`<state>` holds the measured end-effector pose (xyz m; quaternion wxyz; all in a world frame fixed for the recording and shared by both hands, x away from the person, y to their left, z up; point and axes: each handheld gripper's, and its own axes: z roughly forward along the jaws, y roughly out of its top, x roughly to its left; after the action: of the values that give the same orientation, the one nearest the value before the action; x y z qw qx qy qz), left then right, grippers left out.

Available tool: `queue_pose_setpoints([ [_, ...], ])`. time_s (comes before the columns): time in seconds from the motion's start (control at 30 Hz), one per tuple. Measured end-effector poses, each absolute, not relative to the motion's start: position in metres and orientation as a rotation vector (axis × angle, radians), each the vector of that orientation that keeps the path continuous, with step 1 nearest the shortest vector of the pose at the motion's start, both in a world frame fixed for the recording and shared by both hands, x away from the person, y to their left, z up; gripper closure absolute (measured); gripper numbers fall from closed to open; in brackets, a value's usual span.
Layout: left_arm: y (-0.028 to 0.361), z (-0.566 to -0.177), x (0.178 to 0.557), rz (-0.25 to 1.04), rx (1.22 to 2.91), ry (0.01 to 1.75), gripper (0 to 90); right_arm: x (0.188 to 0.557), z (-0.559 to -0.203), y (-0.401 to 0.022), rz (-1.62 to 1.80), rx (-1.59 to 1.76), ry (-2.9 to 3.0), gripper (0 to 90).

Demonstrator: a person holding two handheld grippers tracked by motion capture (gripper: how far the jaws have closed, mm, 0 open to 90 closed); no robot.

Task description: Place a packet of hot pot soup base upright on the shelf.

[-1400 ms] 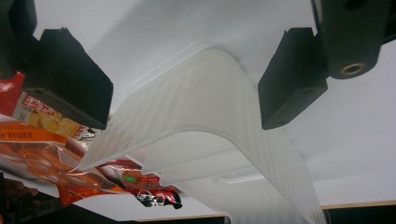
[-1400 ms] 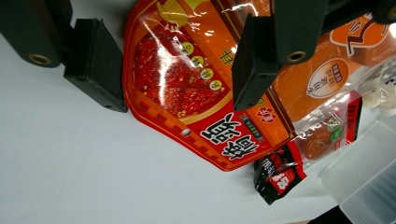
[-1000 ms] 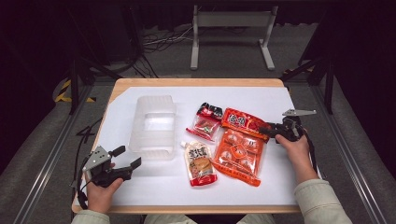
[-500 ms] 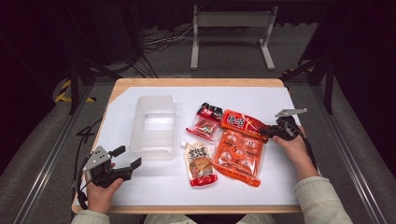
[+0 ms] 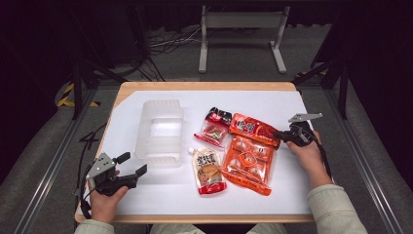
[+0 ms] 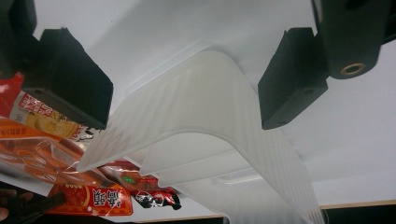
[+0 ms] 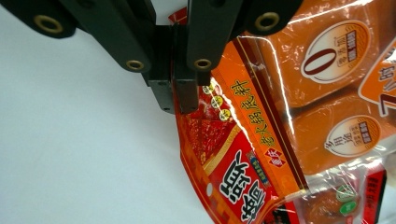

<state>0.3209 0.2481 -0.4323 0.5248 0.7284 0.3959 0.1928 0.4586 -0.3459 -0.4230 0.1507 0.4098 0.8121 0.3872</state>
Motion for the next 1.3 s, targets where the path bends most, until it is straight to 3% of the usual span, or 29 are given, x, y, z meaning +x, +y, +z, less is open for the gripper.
queue_pose_setpoints([
  [0.37, 0.246, -0.408, 0.312, 0.524, 1.693, 0.959, 16.2, 0.448, -0.407, -0.348, 1.133, 1.164, 2.295, 90.0],
  [0.5, 0.24, -0.392, 0.312, 0.377, 1.681, 0.92, 21.6, 0.443, -0.396, -0.353, 1.167, 1.161, 2.29, 90.0],
  [0.77, 0.198, -0.368, 0.309, 0.4, 1.826, 0.802, 21.5, 0.427, -0.369, -0.361, 1.238, 1.12, 2.234, 90.0],
  [0.93, 0.178, -0.365, 0.313, 0.385, 1.86, 0.741, 22.2, 0.418, -0.354, -0.361, 1.251, 1.076, 2.217, 90.0],
  [1.07, 0.159, -0.365, 0.32, 0.295, 1.873, 0.728, 27.2, 0.407, -0.342, -0.36, 1.256, 1.031, 2.203, 90.0],
  [1.3, 0.139, -0.368, 0.33, 0.295, 1.872, 0.691, 27.5, 0.39, -0.327, -0.361, 1.293, 0.963, 2.163, 90.0],
])
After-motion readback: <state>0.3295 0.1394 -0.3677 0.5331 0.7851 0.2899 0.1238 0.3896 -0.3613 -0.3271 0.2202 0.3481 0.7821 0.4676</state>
